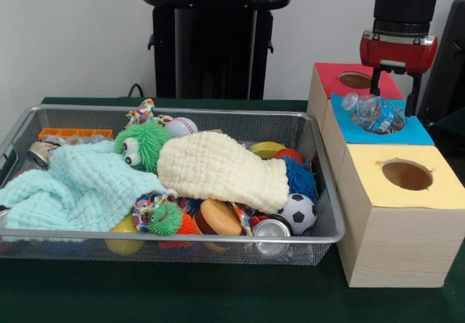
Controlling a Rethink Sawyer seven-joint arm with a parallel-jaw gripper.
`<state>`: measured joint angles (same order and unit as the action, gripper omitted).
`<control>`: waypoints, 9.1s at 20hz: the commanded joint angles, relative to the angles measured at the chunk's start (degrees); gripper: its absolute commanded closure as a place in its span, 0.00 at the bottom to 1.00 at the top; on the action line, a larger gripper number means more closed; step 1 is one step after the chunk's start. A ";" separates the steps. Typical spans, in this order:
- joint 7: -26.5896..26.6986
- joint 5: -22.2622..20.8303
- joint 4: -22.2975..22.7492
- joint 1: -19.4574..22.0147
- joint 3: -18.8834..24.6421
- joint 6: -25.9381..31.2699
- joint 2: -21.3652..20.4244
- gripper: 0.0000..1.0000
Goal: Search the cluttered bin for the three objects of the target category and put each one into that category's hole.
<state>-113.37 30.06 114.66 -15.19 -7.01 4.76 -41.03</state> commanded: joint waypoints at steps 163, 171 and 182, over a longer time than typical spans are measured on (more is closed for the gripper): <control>15.56 -69.82 -21.57 71.38 43.17 32.51 11.54 0.00; 15.61 -68.91 -22.14 72.43 46.19 32.34 11.13 0.00; 17.48 -72.19 -23.90 73.85 49.49 28.62 12.69 0.00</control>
<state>-111.16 -39.79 96.96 58.35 36.68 34.64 -29.67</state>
